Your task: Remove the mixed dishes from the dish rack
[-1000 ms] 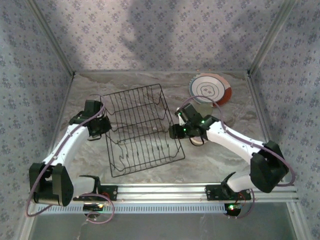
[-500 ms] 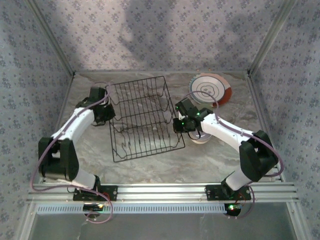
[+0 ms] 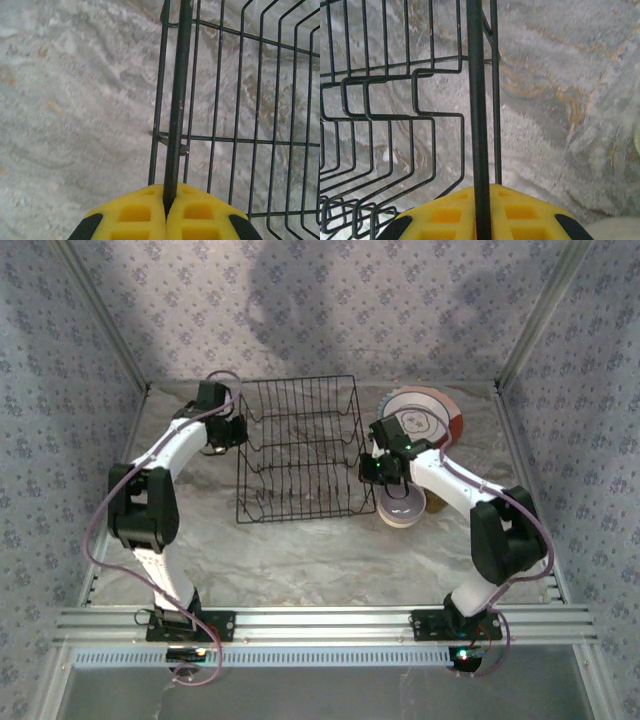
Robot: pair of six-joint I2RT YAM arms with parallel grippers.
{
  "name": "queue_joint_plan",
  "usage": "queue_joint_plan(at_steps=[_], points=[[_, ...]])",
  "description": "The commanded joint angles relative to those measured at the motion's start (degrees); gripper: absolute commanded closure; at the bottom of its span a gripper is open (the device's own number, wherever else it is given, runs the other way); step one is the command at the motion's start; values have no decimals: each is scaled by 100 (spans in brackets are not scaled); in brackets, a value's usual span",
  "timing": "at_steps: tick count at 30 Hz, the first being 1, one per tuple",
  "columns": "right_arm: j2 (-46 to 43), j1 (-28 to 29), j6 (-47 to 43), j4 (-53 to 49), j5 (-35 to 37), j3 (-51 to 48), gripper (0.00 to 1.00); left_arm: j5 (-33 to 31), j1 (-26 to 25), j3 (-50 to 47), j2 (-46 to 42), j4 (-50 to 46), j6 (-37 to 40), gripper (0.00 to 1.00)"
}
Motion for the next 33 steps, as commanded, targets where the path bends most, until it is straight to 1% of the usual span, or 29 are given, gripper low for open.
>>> queue_joint_plan(at_steps=[1, 5, 11, 13, 15, 16, 18, 20, 21, 23, 24, 25, 28, 30, 33], points=[[189, -44, 47, 444, -542, 421, 86, 431, -70, 500, 325, 356, -204, 100], [419, -271, 46, 430, -636, 665, 86, 679, -56, 950, 696, 347, -229, 100], [555, -375, 80, 467, -785, 918, 85, 812, -14, 1136, 876, 458, -307, 100], [547, -366, 90, 463, -781, 990, 83, 854, 13, 1113, 830, 503, -344, 95], [505, -356, 114, 485, -779, 1020, 81, 850, 35, 1026, 720, 593, -361, 87], [477, -353, 131, 475, -792, 1033, 78, 841, 48, 1006, 665, 599, -354, 80], [401, -343, 152, 459, -792, 1051, 69, 836, 82, 999, 583, 566, -329, 67], [301, -340, 159, 435, -767, 1056, 57, 850, 132, 962, 444, 589, -293, 50], [242, -339, 151, 424, -735, 1049, 52, 851, 151, 974, 383, 584, -276, 44], [108, -328, 145, 370, -673, 1046, 42, 901, 192, 1030, 241, 519, -240, 28], [49, -328, 134, 336, -686, 1052, 38, 902, 211, 1073, 162, 478, -230, 17], [-32, -329, 126, 296, -682, 1063, 34, 898, 236, 1076, 32, 467, -222, 1], [-366, -327, 71, 186, -520, 1105, 20, 791, 290, 1071, -406, 453, -249, 1], [-649, -328, 3, 51, -476, 1167, 0, 713, 292, 1047, -753, 392, -205, 1], [-1118, -313, -192, -318, -405, 1360, 0, 631, 295, 820, -1454, 340, -211, 1]])
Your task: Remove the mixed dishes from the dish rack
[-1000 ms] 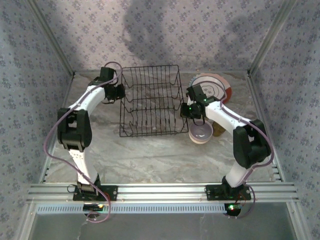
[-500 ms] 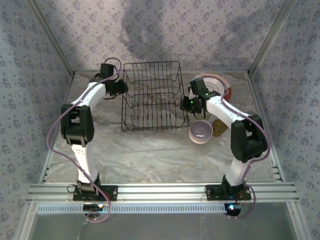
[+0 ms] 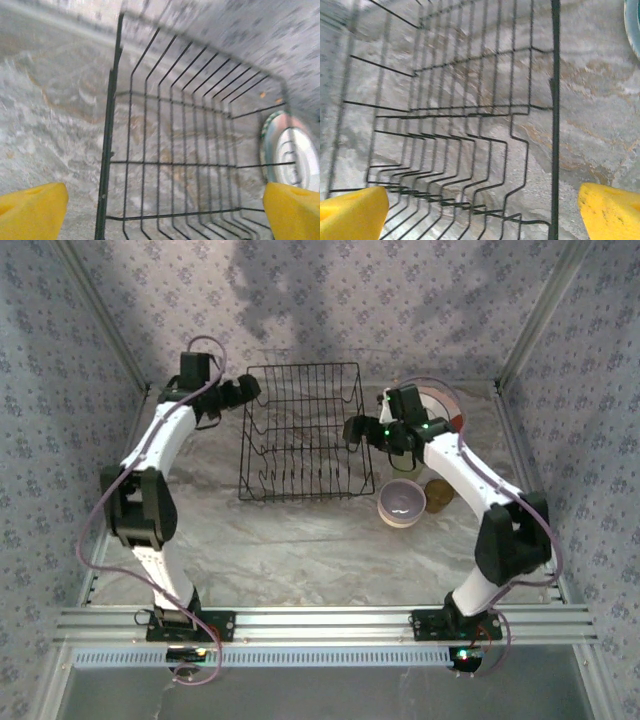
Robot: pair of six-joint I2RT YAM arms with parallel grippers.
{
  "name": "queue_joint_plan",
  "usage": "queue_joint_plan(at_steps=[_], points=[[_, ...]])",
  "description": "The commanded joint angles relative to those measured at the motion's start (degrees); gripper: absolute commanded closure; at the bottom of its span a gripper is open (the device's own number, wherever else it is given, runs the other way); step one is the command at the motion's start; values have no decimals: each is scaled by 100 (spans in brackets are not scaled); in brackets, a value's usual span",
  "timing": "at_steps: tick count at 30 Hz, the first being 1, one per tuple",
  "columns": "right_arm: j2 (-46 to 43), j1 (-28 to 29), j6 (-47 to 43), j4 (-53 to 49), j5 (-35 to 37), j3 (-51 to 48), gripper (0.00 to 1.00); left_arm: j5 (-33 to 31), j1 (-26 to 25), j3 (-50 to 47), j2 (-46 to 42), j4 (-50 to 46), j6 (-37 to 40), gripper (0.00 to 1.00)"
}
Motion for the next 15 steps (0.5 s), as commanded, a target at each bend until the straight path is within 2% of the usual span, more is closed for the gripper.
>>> queue_joint_plan(at_steps=[1, 5, 8, 15], points=[[-696, 49, -278, -546, 199, 408, 0, -87, 4, -236, -1057, -56, 72, 1], [-1607, 15, -548, -977, 547, 272, 0, -531, 24, -975, -2313, -123, 117, 1], [-2290, -80, -714, -1255, 1007, -49, 0, -837, 65, -1448, -3118, -232, 428, 1], [-3937, -474, -1143, -1240, 2356, -1566, 0, -1704, 110, -2514, -4464, -715, 1240, 1]])
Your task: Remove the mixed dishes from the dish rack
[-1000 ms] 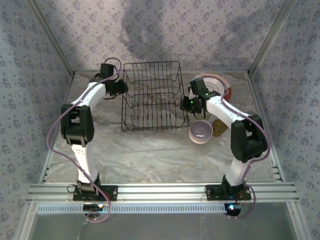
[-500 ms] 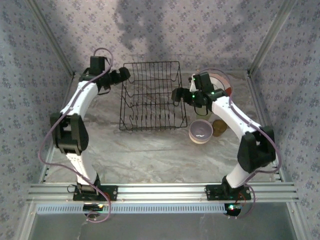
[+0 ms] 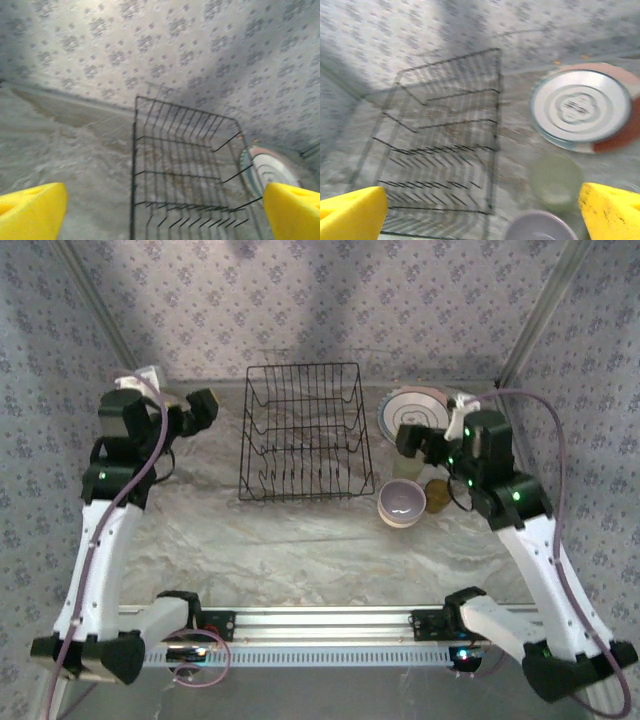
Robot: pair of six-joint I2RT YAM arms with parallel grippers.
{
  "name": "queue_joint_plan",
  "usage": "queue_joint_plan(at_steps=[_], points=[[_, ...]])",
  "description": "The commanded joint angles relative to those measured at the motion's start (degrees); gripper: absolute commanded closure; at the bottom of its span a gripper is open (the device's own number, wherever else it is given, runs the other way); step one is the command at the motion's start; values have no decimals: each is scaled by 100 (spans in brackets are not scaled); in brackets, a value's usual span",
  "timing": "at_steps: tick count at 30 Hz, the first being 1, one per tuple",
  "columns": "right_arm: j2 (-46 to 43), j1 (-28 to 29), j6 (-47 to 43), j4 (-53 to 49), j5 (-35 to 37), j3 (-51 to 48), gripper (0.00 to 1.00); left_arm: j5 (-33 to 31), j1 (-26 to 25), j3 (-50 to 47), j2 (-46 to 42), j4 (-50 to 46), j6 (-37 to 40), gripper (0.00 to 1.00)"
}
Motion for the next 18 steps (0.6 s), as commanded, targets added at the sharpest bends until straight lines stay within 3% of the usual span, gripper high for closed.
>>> queue_joint_plan(at_steps=[1, 5, 11, 14, 18], points=[[-534, -253, -402, -264, 864, -732, 0, -614, 37, -584, -347, -319, 634, 1], [-1213, -711, -596, 96, 735, -1641, 0, -951, 46, -1680, -951, 203, 747, 1], [-1767, -1501, -729, 926, 381, -2632, 0, -1503, 104, -3638, -1567, 1923, 897, 1], [-1777, -1831, -612, 1258, 199, -2912, 0, -1725, 288, -4190, -1392, 2570, 782, 1], [-1747, -2142, -449, 1887, 75, -3407, 0, -1536, 731, -4393, -776, 3033, 503, 1]])
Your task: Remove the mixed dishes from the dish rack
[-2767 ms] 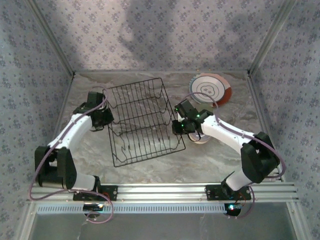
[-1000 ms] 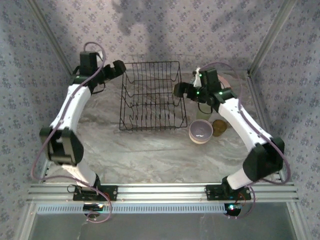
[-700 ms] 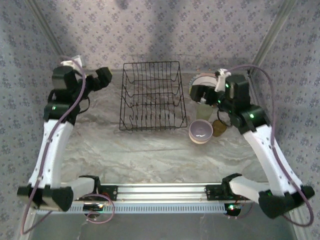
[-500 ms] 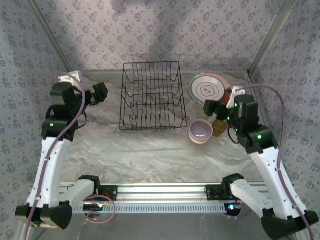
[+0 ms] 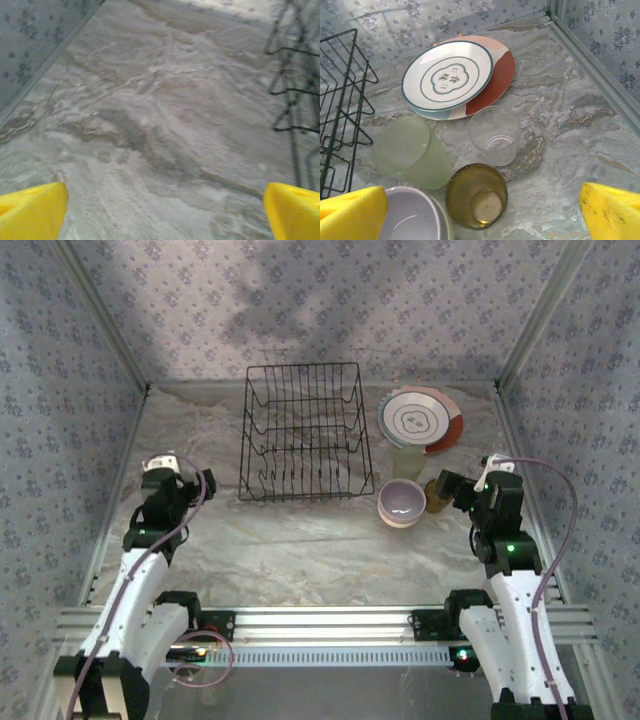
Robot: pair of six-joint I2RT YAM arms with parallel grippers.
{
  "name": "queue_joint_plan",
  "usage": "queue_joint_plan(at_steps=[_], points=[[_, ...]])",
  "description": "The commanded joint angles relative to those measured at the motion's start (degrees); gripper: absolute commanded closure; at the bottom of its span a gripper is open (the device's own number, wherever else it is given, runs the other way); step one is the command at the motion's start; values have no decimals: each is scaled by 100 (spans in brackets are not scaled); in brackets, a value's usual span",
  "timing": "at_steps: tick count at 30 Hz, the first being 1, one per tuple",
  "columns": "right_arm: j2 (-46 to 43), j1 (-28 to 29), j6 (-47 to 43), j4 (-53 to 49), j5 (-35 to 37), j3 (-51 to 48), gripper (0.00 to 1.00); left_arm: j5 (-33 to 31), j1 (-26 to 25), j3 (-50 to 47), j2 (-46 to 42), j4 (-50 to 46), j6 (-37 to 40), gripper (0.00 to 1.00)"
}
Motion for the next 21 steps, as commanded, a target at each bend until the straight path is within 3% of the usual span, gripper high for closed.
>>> queue_joint_plan(at_steps=[1, 10, 17, 19, 21], points=[[-16, -201, 150, 828, -164, -377, 0, -57, 253, -125, 355, 1168, -130, 1], [218, -359, 62, 2477, 131, -1511, 0, -592, 279, -1070, 1642, 3625, 241, 1], [1131, -456, -29, 3494, 189, -1885, 0, -531, 290, -1298, 2800, 5564, 689, 1], [1409, -448, -177, 4095, 336, -2045, 0, -576, 286, -1346, 3136, 5914, 644, 1], [1693, -383, -411, 4807, 370, -2234, 0, -227, 282, -1381, 3408, 6325, 804, 1]])
